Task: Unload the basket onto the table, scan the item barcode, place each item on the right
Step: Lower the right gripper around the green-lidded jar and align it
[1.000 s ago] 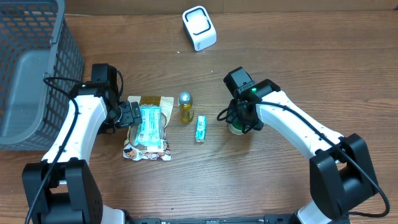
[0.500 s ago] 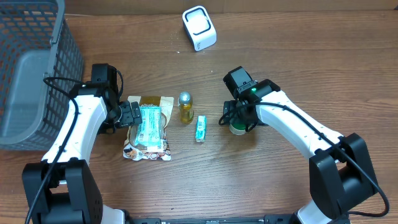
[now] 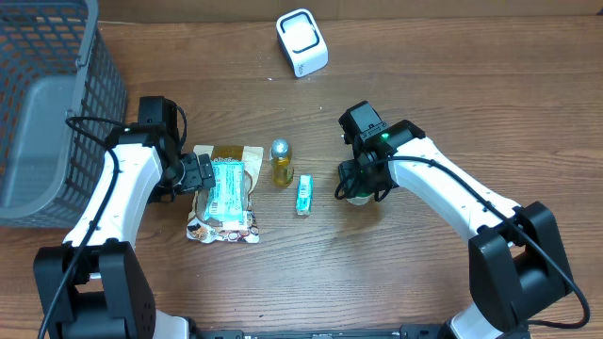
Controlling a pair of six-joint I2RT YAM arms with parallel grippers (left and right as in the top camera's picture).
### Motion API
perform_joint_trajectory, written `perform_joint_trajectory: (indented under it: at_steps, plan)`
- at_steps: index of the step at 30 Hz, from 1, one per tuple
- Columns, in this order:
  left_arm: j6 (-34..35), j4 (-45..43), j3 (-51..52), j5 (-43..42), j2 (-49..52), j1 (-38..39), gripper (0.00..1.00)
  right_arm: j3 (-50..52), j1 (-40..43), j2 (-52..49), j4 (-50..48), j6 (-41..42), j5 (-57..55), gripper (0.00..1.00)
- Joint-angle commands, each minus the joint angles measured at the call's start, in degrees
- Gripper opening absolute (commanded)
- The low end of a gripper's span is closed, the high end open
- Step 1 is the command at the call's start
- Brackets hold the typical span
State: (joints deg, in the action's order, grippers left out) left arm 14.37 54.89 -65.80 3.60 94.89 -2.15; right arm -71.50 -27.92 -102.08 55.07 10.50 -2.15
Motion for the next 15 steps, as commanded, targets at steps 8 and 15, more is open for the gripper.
perform_joint_trajectory:
  at_steps: [8,15]
  plan:
    - [-0.66,0.09,-1.11,-0.44,0.24,-0.11,1.00,1.49,0.26,-0.17,-0.92,15.04,-1.22,0.54]
    - [-0.66,0.11,-1.11,-0.46,0.24,-0.11,1.00,1.49,0.24,-0.17,-0.39,29.94,-1.84,0.52]
